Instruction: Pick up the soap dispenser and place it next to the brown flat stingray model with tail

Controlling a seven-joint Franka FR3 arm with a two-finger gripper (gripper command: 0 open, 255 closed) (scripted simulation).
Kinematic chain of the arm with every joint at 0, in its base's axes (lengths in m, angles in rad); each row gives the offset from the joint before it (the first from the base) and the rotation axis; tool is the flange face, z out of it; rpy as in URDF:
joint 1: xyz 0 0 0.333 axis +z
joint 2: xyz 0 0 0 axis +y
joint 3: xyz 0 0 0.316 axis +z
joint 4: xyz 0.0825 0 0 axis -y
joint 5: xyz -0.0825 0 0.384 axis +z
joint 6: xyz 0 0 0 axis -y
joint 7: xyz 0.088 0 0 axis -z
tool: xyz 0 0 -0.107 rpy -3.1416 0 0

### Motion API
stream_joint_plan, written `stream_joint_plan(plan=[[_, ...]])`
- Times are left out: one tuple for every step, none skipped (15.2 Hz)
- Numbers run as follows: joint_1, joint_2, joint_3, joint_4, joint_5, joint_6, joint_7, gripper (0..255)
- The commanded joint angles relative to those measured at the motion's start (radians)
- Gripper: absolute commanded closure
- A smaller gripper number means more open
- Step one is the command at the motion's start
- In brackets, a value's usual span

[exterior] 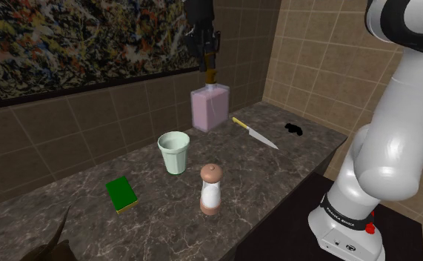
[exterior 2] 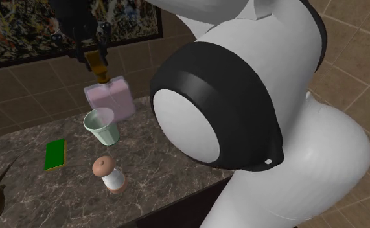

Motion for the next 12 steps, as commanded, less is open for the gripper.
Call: stream_joint_plan(plan=[[0.025,0.013,0.023,-0.013,0.008,0.029,0.049,255],[0.037,0.021,0.033,-0.015,0.011,0.041,0.071,255],[0.048,0.03,0.043,-0.017,0.014,0.053,0.093,255],[0.06,0.041,0.053,-0.017,0.016,0.064,0.115,255],[0.072,0.052,0.063,-0.015,0.017,0.076,0.137,255],[0.084,0.065,0.073,-0.012,0.019,0.087,0.158,255],[0.097,0.079,0.082,-0.008,0.02,0.097,0.18,255],[0.109,0.093,0.092,-0.002,0.02,0.108,0.201,255],[0.122,0.109,0.101,0.005,0.02,0.117,0.222,255],[0.134,0.126,0.11,0.014,0.019,0.127,0.243,255],[0.147,0.144,0.119,0.025,0.018,0.136,0.264,255],[0.161,0.163,0.127,0.037,0.016,0.144,0.284,255]])
